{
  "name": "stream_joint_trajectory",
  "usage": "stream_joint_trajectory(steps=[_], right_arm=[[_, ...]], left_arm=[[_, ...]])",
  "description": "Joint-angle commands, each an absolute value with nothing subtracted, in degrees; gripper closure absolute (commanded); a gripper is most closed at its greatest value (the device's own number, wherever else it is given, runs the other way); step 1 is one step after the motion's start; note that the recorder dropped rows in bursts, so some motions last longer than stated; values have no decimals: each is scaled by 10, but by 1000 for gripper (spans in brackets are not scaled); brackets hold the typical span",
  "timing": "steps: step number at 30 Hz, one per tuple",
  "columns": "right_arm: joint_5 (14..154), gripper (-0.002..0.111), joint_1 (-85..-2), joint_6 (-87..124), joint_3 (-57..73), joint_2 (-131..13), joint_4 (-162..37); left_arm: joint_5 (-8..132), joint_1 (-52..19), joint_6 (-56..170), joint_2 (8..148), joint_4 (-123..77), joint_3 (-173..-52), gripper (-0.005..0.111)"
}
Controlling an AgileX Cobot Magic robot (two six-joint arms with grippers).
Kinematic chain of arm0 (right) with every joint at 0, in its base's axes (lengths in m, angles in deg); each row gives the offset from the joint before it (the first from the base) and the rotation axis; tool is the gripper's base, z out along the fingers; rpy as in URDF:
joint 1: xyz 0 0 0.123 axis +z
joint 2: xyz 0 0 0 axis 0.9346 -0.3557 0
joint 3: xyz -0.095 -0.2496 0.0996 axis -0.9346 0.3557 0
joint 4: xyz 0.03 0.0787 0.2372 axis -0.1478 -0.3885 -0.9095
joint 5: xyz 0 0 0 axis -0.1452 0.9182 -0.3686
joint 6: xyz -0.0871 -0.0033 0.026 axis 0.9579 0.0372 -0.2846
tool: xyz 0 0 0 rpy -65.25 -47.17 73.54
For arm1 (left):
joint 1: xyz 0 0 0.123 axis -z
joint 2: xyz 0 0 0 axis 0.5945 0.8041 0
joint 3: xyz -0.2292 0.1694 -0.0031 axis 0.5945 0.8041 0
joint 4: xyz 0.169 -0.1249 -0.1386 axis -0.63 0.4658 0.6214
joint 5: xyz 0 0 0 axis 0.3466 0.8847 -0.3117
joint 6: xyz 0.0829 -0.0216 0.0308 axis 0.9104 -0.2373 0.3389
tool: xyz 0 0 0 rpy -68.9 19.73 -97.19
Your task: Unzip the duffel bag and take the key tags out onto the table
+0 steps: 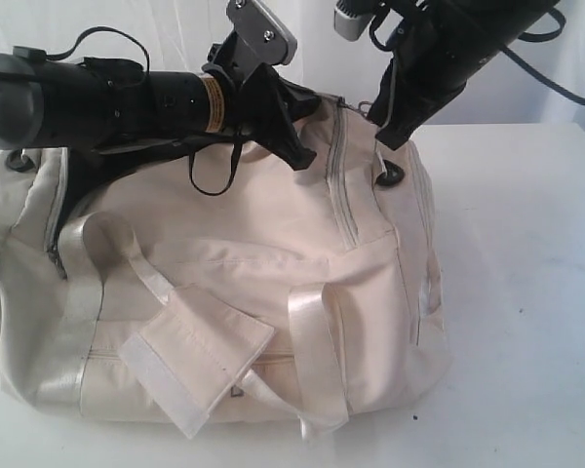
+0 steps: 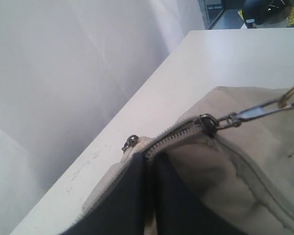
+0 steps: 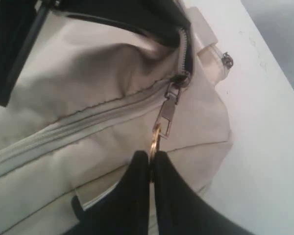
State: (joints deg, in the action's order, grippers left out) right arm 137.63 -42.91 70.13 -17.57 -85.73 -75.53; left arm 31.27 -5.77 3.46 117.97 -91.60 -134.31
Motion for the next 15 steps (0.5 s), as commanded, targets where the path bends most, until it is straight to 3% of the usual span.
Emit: stream_joint_trajectory(steps=[1,15], right_arm=[[1467,108,-435,698,-174,-841,-719],[1541,108,-435,677,-174,-841,-701]], left_arm=[[383,-67,28,1177,-869,-1347,107],[512,-67,32,1149,-850,-1358,107]])
